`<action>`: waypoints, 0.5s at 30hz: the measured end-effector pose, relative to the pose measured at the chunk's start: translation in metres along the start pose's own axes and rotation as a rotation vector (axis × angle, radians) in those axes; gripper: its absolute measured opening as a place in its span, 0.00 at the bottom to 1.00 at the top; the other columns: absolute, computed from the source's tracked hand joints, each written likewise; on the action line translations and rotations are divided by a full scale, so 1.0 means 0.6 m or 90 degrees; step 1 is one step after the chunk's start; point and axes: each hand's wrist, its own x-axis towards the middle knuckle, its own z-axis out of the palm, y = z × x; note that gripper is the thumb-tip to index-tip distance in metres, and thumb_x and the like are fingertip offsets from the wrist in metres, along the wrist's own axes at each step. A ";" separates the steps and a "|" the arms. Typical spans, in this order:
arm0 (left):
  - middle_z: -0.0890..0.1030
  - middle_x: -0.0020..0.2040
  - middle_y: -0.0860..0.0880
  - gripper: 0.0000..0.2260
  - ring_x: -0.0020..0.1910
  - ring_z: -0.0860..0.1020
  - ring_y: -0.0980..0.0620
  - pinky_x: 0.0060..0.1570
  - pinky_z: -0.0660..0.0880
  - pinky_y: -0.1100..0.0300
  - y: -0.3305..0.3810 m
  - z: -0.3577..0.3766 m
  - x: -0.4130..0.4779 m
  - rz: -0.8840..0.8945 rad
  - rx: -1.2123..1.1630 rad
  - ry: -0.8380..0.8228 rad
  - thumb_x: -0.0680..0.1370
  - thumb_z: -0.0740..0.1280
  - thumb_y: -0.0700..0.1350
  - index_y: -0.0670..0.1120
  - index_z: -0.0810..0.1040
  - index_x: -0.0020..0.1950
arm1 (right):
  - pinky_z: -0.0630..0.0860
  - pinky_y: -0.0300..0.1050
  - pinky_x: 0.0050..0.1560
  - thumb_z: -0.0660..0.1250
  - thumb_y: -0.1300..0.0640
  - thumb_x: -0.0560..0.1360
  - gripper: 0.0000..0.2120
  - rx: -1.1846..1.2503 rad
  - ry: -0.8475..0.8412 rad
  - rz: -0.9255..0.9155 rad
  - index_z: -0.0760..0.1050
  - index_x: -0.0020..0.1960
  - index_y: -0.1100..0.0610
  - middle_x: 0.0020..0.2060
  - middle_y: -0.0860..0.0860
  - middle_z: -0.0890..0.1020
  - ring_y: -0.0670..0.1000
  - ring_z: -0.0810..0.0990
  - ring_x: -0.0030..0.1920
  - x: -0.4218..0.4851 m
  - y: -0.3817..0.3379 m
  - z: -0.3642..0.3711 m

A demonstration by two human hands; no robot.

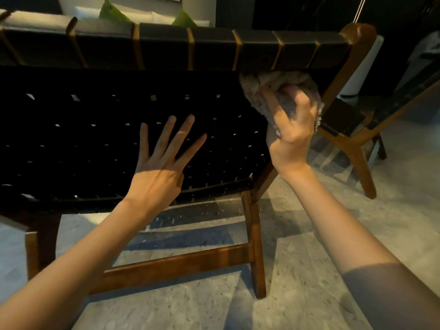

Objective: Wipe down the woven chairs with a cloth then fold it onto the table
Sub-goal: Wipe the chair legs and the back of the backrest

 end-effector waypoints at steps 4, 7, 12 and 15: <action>0.45 0.78 0.43 0.40 0.76 0.42 0.40 0.70 0.40 0.34 0.006 0.006 0.002 -0.007 0.004 0.000 0.72 0.67 0.38 0.53 0.50 0.78 | 0.72 0.54 0.55 0.60 0.60 0.80 0.11 0.040 -0.021 -0.049 0.79 0.59 0.57 0.56 0.55 0.68 0.61 0.68 0.56 -0.046 0.020 0.021; 0.44 0.78 0.43 0.39 0.76 0.42 0.40 0.69 0.41 0.33 0.008 0.011 0.002 -0.009 0.002 -0.002 0.73 0.66 0.39 0.53 0.50 0.78 | 0.70 0.53 0.57 0.70 0.68 0.72 0.19 0.060 -0.074 -0.079 0.76 0.60 0.53 0.57 0.54 0.70 0.61 0.67 0.57 -0.109 0.035 0.042; 0.44 0.77 0.43 0.39 0.76 0.41 0.40 0.70 0.42 0.33 0.011 0.018 -0.003 -0.010 -0.001 -0.003 0.73 0.67 0.39 0.54 0.50 0.78 | 0.75 0.51 0.49 0.67 0.70 0.69 0.26 -0.003 -0.279 -0.066 0.77 0.61 0.48 0.56 0.54 0.71 0.61 0.66 0.57 -0.245 0.035 0.085; 0.43 0.77 0.43 0.40 0.75 0.42 0.39 0.70 0.42 0.34 0.016 0.020 -0.002 -0.017 -0.005 -0.011 0.73 0.68 0.39 0.55 0.50 0.78 | 0.80 0.54 0.43 0.67 0.71 0.64 0.26 -0.020 -0.426 -0.026 0.81 0.56 0.49 0.52 0.56 0.79 0.61 0.66 0.56 -0.293 0.023 0.100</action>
